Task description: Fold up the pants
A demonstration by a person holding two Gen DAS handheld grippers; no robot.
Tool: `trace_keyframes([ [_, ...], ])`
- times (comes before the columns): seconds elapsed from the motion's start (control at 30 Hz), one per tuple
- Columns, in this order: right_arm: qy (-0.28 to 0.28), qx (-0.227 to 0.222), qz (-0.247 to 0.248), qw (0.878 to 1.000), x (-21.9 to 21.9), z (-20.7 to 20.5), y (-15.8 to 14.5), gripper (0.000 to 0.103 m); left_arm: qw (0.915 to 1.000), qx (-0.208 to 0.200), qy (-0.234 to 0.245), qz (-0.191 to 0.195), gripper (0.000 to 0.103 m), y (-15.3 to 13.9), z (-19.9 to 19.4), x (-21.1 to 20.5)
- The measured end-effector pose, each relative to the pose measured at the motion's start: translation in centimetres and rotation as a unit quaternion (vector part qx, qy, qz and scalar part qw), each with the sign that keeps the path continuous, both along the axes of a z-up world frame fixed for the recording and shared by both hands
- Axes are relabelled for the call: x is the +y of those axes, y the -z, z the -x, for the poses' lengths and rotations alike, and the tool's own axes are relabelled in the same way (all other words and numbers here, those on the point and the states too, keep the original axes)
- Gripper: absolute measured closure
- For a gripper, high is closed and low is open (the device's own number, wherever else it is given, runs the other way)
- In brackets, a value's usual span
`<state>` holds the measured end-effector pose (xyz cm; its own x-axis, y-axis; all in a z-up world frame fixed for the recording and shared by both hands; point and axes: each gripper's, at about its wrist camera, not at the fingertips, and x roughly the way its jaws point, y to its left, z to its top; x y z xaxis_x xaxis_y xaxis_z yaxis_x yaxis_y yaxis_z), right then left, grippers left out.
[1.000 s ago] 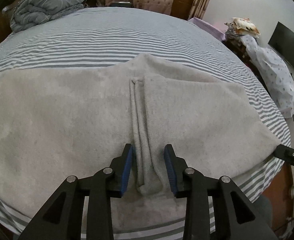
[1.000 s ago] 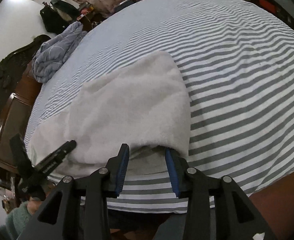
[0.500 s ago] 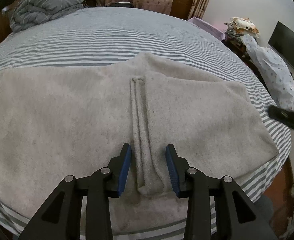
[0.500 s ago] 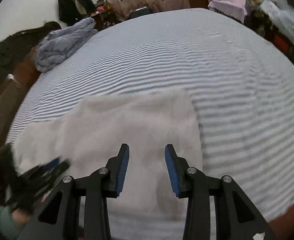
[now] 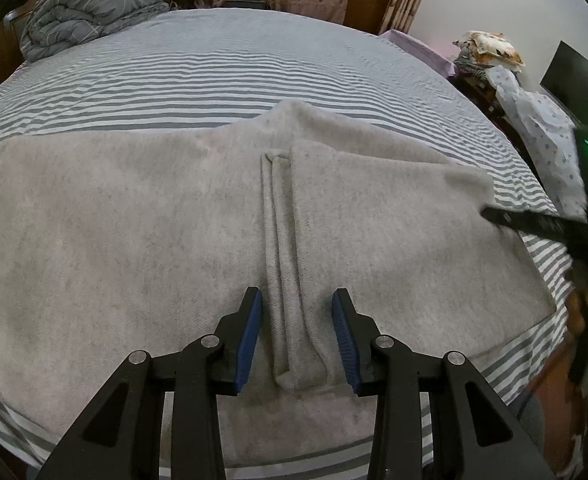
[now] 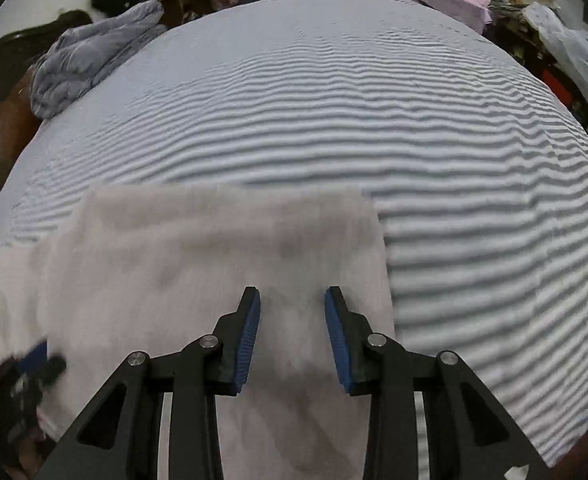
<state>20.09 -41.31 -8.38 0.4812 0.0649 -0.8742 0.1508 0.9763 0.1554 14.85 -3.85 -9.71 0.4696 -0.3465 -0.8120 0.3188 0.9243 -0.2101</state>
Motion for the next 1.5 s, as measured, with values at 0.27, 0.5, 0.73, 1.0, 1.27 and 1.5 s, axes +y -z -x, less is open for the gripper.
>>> trace_keyframes([
  [0.27, -0.019, 0.009, -0.022, 1.0, 1.3, 6.7, -0.9, 0.071, 0.9999, 0.004, -0.01, -0.004, 0.062, -1.6, 0.3, 1.1],
  [0.5, -0.022, 0.03, 0.0, 0.999, 2.3, 6.9, 0.8, 0.067, 0.9974, 0.014, -0.049, 0.051, 0.052, -3.8, 1.8, 6.4],
  [0.73, -0.025, 0.033, 0.012, 0.999, 3.4, 6.5, 0.5, 0.057, 0.9775, 0.048, -0.144, 0.147, 0.046, -4.4, 2.7, 15.8],
  [1.0, 0.003, -0.029, -0.033, 0.999, 4.2, 9.0, -2.4, 0.044, 0.9331, 0.081, -0.247, 0.248, 0.043, -1.8, 4.1, 24.8],
  [1.27, 0.075, -0.103, -0.06, 0.99, 3.2, 13.5, -2.2, 0.037, 0.9095, 0.108, -0.268, 0.299, 0.037, 0.9, 4.0, 26.3],
  [1.5, 0.073, -0.099, -0.055, 0.991, 4.0, 13.8, -2.9, 0.037, 0.8844, 0.126, -0.297, 0.337, 0.037, 3.8, 3.0, 27.5],
])
